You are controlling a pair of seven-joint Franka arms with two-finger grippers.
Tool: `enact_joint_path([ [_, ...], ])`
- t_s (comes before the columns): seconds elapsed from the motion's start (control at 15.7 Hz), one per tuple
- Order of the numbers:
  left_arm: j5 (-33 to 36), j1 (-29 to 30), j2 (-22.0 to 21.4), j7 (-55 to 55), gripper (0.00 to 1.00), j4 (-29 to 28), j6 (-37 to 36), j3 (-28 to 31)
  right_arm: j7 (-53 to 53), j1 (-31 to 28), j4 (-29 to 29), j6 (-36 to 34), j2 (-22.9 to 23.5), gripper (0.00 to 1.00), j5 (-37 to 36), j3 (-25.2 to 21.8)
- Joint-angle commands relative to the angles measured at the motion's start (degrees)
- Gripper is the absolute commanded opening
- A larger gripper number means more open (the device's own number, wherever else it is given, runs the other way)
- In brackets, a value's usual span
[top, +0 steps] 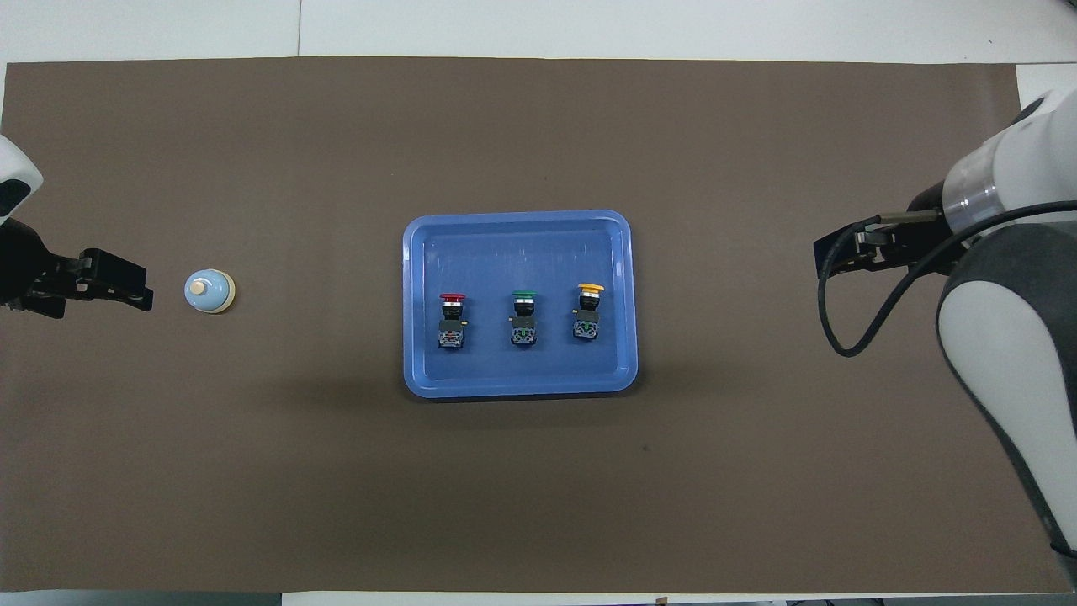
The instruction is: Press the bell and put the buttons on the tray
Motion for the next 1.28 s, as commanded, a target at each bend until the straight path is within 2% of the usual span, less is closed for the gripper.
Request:
enact_joint_path([
  [0.0, 0.3, 0.0, 0.3, -0.5, 1.0, 1.2, -0.9, 0.1, -1.1, -2.1, -1.3, 0.8, -2.7, 1.0, -0.4, 0.8],
  [0.45, 0.3, 0.0, 0.3, -0.5, 1.0, 1.2, -0.9, 0.1, -2.0, -4.3, -2.5, -1.2, -2.9, 1.0, -2.1, 0.8],
  [1.21, 0.3, 0.0, 0.3, -0.5, 1.0, 1.2, -0.9, 0.1, -1.6, -4.9, -2.2, -2.7, -2.9, 1.0, -5.3, 0.9],
])
